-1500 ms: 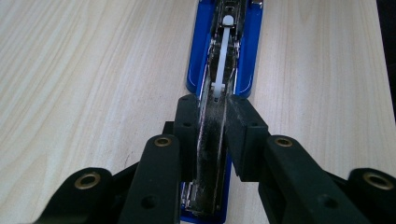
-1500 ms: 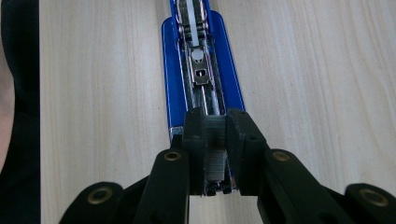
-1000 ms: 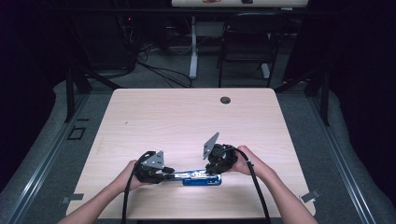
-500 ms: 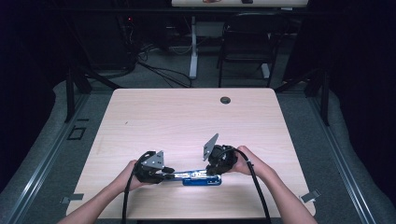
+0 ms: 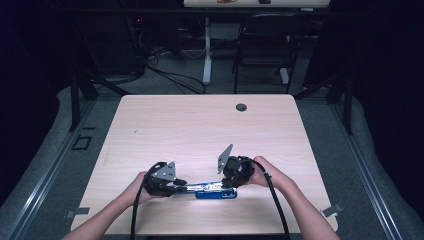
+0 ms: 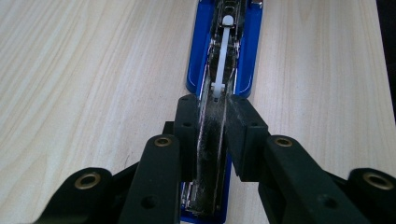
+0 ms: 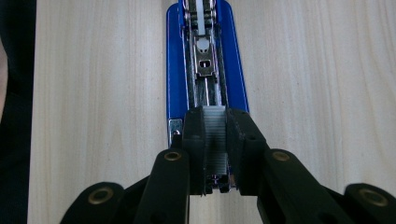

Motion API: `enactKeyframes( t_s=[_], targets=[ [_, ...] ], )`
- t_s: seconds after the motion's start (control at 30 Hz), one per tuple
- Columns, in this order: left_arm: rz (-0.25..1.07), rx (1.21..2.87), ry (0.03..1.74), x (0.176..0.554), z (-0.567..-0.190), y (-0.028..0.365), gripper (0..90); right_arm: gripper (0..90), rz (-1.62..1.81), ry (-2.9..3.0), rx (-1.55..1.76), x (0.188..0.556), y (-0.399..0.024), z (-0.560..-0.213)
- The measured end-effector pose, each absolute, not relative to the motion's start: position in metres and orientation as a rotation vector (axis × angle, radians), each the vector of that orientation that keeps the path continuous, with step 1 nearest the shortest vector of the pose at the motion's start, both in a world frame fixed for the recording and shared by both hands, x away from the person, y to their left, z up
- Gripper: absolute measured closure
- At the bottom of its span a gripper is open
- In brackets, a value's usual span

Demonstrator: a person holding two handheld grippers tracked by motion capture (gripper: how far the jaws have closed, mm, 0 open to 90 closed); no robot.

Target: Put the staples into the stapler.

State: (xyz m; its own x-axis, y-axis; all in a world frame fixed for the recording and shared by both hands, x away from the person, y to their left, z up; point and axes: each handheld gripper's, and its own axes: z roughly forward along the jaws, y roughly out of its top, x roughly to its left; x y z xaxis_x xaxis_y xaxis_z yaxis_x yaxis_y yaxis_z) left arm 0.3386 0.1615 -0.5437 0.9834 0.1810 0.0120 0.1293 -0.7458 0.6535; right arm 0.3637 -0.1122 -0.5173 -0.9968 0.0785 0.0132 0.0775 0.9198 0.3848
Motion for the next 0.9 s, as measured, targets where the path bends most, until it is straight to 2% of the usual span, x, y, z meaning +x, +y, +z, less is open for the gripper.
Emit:
enactKeyframes(
  t_s=[0.9],
  targets=[
    [0.097,2.42,0.216,0.3388,-0.544,0.1609,75.0,78.6,0.58,3.087,0.035,0.3633,-0.1111,-0.5182]
  ],
)
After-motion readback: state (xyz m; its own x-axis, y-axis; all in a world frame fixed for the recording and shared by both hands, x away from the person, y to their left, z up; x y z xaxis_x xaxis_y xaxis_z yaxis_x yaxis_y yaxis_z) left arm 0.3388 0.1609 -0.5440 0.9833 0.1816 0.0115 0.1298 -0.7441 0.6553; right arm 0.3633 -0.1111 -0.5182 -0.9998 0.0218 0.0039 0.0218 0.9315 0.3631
